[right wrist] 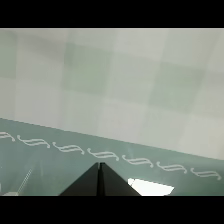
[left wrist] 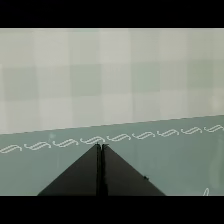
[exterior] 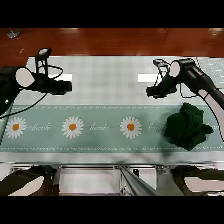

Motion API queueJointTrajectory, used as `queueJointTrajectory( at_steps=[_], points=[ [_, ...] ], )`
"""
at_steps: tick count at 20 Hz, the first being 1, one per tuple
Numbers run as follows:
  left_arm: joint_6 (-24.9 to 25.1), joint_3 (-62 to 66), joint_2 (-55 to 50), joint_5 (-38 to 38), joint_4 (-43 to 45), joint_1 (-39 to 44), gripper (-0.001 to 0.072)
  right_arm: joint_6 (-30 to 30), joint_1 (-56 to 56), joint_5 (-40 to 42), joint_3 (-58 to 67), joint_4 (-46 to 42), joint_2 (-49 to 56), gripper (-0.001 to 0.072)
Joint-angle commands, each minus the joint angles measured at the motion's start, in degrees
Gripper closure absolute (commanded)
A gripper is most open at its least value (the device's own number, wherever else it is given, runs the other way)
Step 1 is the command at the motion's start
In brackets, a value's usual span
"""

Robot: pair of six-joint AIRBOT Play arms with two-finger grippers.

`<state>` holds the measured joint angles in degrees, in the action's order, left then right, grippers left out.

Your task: Fold the shirts.

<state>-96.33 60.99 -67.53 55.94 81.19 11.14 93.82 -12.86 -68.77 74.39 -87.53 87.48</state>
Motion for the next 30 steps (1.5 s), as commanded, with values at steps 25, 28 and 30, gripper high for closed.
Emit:
queueJointTrajectory(
  at_steps=[25,28,30],
  points=[
    [-0.24,-0.04,-1.73,-4.28,-0.15,4.09,0.0002,-0.09,0.37,-17.25,0.04,-18.58,-5.73,0.0085],
    [2.64,-0.04,0.33,1.11,-0.15,7.65,0.0003,2.6,5.2,-17.05,-0.74,-22.56,-15.61,0.0085],
    [6.03,-0.55,3.06,6.27,-0.15,11.54,0.0003,5.88,11.98,-14.58,-4.63,-22.47,-23.23,0.0085]
  ],
)
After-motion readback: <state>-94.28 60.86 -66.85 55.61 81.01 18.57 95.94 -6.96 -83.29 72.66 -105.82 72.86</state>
